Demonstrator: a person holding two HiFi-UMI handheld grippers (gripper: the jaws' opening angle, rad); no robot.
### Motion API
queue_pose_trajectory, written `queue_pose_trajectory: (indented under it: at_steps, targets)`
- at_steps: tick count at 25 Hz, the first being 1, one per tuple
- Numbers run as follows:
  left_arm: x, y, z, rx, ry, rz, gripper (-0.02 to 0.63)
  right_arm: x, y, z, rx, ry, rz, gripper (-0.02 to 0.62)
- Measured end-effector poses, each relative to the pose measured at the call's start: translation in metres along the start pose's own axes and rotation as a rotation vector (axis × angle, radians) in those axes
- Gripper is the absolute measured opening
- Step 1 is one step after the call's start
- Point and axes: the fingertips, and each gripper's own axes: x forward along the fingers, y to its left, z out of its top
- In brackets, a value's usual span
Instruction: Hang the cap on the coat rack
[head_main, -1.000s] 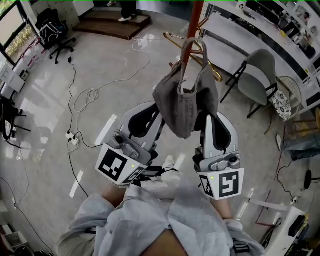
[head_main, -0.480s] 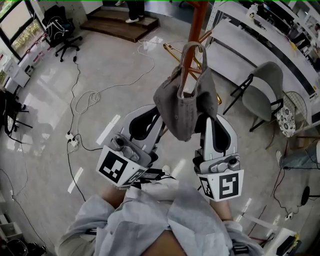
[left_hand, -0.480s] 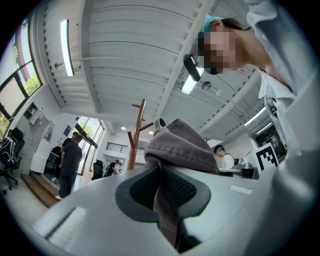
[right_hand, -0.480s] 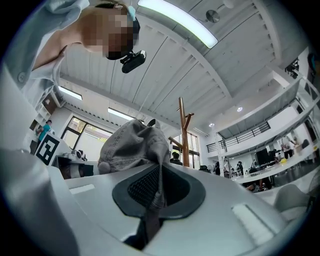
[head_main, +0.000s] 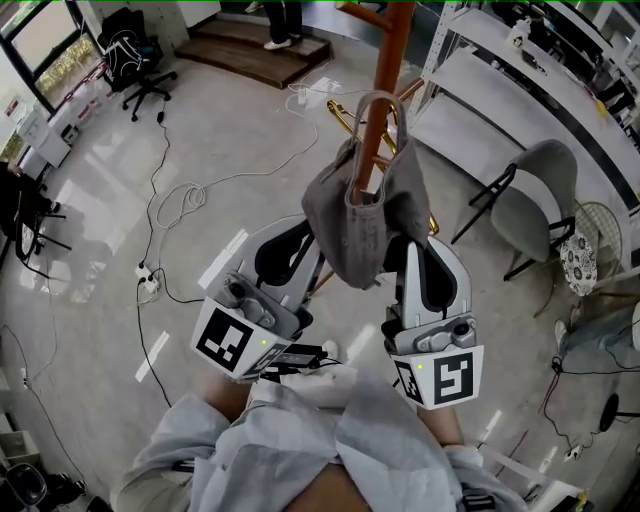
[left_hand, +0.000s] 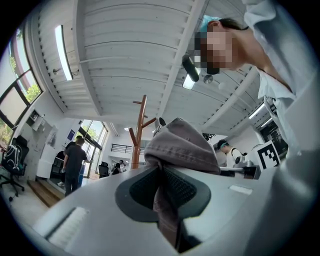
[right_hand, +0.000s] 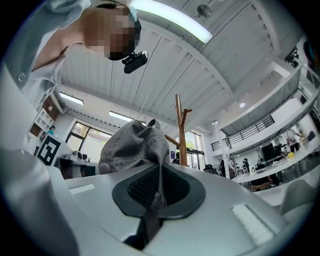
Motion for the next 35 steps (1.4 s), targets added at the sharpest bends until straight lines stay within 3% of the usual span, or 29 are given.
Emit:
queue_pose_trajectory:
  at_steps: [16,35]
  targets:
    - [0.010,0.021,0.001,-0.008,-0.004,-0.029,0.031,0.022,-0.001,-0.004,-0.018,-0.005,-0.025,0.014]
    - [0.018,0.078,0.010,-0.059,-0.034,-0.030,0.031,0.075,0.019,-0.003,-0.071,-0.014,-0.021,0.014]
